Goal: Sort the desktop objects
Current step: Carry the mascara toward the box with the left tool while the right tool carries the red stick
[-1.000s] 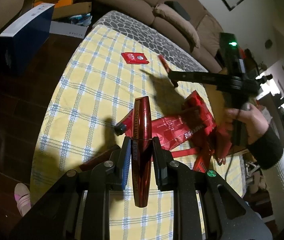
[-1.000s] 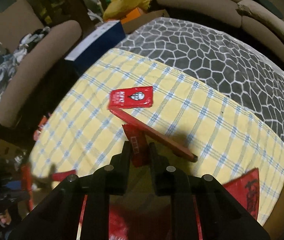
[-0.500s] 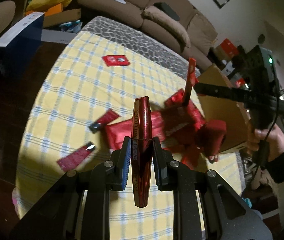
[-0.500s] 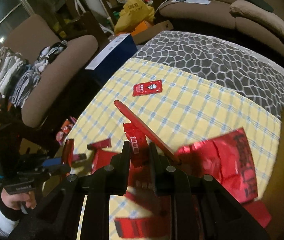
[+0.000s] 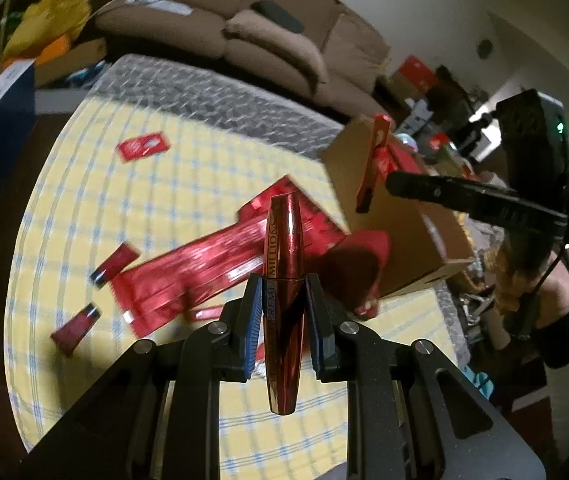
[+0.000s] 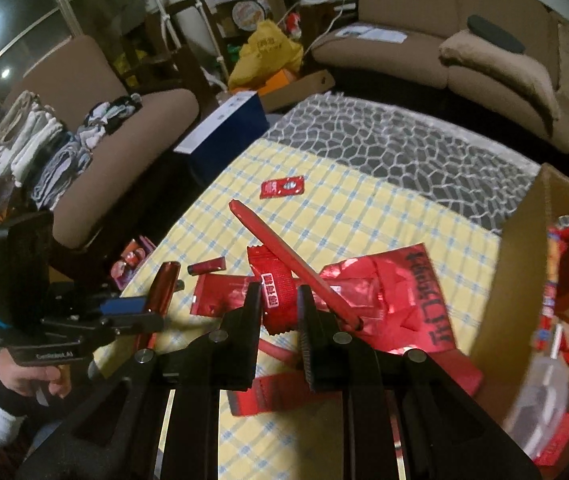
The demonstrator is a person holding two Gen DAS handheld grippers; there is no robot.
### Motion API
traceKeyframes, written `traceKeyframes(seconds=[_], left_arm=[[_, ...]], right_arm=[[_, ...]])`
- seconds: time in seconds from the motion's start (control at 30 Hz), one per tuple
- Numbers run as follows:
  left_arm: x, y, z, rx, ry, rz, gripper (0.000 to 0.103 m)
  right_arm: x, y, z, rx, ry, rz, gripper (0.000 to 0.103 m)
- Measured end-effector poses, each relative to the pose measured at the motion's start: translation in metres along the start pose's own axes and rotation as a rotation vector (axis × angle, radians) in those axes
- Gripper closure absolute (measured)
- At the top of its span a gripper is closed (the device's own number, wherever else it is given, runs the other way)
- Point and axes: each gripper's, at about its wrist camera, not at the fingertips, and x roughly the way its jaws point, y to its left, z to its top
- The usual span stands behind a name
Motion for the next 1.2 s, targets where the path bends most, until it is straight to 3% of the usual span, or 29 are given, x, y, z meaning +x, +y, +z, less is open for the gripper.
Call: traceKeyframes(seconds=[0.27,0.63,0.83,1.2], left_arm=[[0.000,-0.077,0.041,0.100,-0.002,-0.045,0.084],[0.054,-0.172,0.077,0.167,0.060,-0.133,0.084],[0.097,-0.218,0.086,0.191,0.098,-0.154,0.084],[0.177,-0.264,0.092,0.187,0.180,-0.170,0.084]], right_arm=[[-0.064,-0.018,0.000,0.005,-0.061,-0.049,0.086],[-0.132,-0.085,-0.030,0.082,-0.096,-0.152,0.086],[-0.151,-0.136,-0.057,0.147,-0.090,-0.201,0.086],[-0.159,-0.215,-0.110,0.247,-0.066,-0.245,0.086]])
